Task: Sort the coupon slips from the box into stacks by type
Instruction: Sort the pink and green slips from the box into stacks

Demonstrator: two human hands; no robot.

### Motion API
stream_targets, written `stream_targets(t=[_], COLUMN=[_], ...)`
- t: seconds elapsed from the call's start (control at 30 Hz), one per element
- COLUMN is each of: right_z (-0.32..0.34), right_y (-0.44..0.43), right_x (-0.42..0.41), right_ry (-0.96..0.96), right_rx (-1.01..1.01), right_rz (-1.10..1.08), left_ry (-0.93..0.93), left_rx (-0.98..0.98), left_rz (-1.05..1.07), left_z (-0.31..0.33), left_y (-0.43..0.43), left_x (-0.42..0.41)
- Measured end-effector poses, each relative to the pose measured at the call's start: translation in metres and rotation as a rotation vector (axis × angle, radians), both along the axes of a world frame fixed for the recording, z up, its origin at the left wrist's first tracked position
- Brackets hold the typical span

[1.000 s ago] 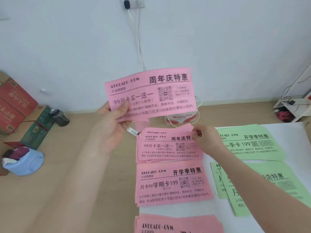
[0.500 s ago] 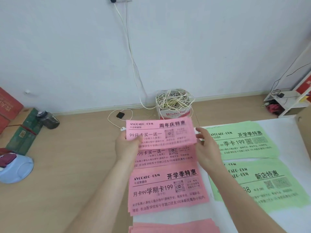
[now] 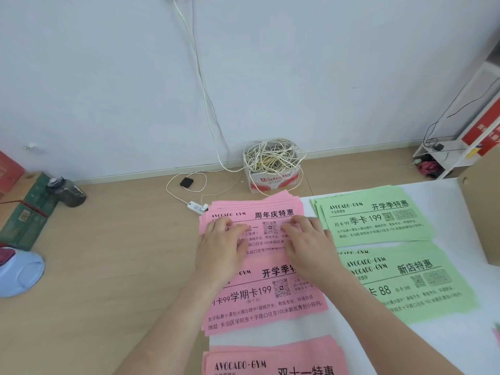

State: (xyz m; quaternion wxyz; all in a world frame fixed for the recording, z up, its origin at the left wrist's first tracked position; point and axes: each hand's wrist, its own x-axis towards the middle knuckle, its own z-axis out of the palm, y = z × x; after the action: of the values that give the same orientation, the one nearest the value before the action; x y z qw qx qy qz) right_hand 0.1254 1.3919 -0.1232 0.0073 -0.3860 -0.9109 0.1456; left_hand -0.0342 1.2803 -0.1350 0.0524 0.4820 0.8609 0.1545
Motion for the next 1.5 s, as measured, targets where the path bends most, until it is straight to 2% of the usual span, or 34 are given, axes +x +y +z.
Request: stream_targets(t=[0.2, 0.33, 0.4, 0.57, 0.7, 0.8, 0.9, 1.1, 1.23, 1.33, 1.47, 1.5], right_z=[0.003, -0.005, -0.01, -0.007, -0.003, 0.003, 0.022, 0.082, 0.097, 0.09, 0.066, 0.059], right_y=[-0.022, -0.052, -0.057, -0.056, -0.061, -0.063, -0.064, -0.044, -0.034, -0.026, -0.02, -0.02], right_x=[0.016, 0.033, 0.036, 0.039, 0.045, 0.045, 0.061, 0.184, 0.276, 0.337, 0.4, 0.412], right_ry=[0.059, 0.023, 0.002, 0.007, -0.022, -0.027, 0.05, 0.227, 0.144, 0.038, -0.016, -0.023], right_rx=[0.001, 0.046, 0.053, 0.031, -0.005, -0.015, -0.076, -0.353, -0.297, -0.251, -0.308, -0.309], right_rz=[-0.067, 0.069, 0.068, 0.111, 0.092, 0.093, 0.053, -0.144, -0.301, -0.414, -0.546, -0.575], left_ry=[0.061, 0.088, 0.076, 0.077, 0.067, 0.065, 0.072, -0.148, -0.12, -0.091, -0.158, -0.117], left_rx=[-0.035, -0.096, -0.114, 0.041, -0.049, -0.045, -0.037, 0.219, 0.256, 0.278, 0.074, 0.002], left_rz=[-0.033, -0.057, -0.059, -0.138, -0.255, -0.236, -0.217, -0.281, -0.511, -0.672, -0.79, -0.82], left_z=[-0.004, -0.005, -0.003, 0.013, 0.007, 0.005, 0.015, 0.064, 0.093, 0.09, 0.06, 0.051], left_y=[-0.006, -0.009, -0.009, -0.026, -0.055, -0.062, -0.061, -0.043, -0.019, 0.001, 0.027, 0.033], left_x=[0.006, 0.007, 0.009, 0.027, 0.049, 0.053, 0.06, 0.115, 0.183, 0.242, 0.328, 0.349])
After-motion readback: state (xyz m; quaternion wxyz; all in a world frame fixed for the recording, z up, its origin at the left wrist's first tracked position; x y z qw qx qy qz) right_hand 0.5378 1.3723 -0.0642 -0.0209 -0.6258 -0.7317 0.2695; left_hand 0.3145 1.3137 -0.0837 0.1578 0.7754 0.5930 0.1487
